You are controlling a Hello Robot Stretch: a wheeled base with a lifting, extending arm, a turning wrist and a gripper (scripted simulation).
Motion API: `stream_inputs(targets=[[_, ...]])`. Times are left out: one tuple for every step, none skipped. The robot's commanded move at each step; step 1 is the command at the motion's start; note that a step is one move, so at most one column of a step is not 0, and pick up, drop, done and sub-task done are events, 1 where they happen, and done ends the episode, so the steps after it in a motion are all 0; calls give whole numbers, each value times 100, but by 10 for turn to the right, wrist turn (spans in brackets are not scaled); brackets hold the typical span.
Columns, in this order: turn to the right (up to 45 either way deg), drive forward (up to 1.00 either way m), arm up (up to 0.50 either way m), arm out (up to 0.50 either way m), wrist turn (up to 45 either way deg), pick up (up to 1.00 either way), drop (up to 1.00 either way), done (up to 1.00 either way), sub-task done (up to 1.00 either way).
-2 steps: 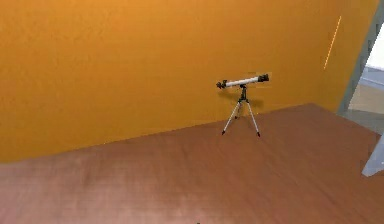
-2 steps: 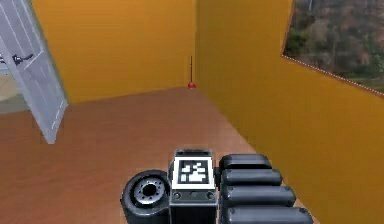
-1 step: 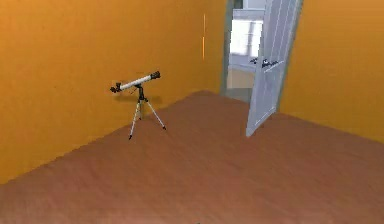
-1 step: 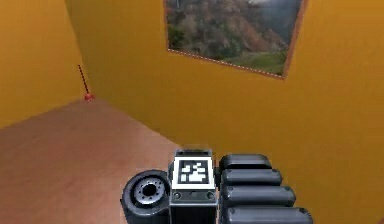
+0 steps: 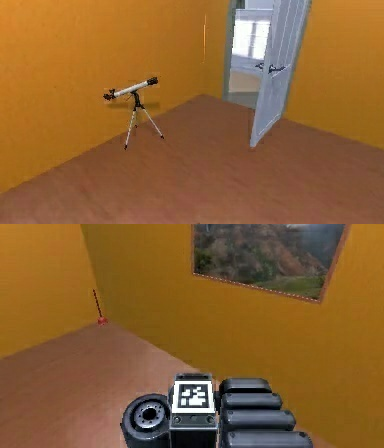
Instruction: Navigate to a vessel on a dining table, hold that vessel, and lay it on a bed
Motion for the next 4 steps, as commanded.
stream_inputs(targets=[[0, 100, 0, 0, 0, 0, 0, 0, 0], [60, 0, 0, 0, 0, 0, 0, 0, 0], [30, 0, 0, 0, 0, 0, 0, 0, 0], [0, 50, 0, 0, 0, 0, 0, 0, 0]])
